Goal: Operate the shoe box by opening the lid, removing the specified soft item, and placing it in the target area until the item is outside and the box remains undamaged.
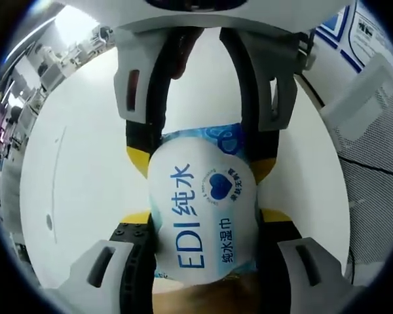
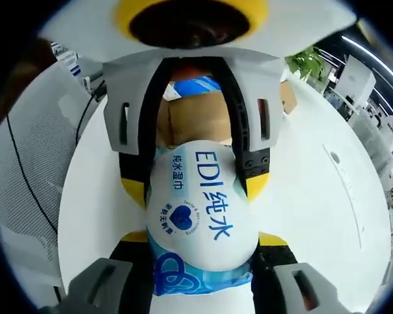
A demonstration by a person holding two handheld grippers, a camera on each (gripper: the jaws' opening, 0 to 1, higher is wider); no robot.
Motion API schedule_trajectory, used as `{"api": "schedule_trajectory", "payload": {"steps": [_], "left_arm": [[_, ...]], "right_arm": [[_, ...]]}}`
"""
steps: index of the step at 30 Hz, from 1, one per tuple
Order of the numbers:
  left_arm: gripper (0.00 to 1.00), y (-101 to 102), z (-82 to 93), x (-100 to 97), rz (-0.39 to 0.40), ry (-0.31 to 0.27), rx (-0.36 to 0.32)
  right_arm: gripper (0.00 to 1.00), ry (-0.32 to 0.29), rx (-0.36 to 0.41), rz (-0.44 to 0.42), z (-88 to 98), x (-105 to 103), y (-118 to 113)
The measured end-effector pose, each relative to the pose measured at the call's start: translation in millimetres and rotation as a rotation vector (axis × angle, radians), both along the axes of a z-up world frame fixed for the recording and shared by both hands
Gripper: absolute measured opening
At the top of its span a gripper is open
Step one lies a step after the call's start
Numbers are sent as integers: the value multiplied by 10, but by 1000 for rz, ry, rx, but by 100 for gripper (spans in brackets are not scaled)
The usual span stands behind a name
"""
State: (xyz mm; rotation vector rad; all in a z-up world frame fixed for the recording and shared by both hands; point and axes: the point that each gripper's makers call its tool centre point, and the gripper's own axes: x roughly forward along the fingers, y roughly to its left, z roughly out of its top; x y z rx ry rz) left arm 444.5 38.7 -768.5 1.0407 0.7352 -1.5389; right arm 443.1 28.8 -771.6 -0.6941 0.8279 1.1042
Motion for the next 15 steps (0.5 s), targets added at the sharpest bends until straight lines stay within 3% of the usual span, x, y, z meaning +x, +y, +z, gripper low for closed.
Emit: {"api": "schedule_trajectory", "payload": {"steps": [9,15], "left_arm": [[61,11,59,2,7,-10,-36],[56,94,216,31,33,-6,-71]], "right_arm": [[55,0,9,-48,94,-10,-74],[55,-10,23,-93,233,-17,-142]]}}
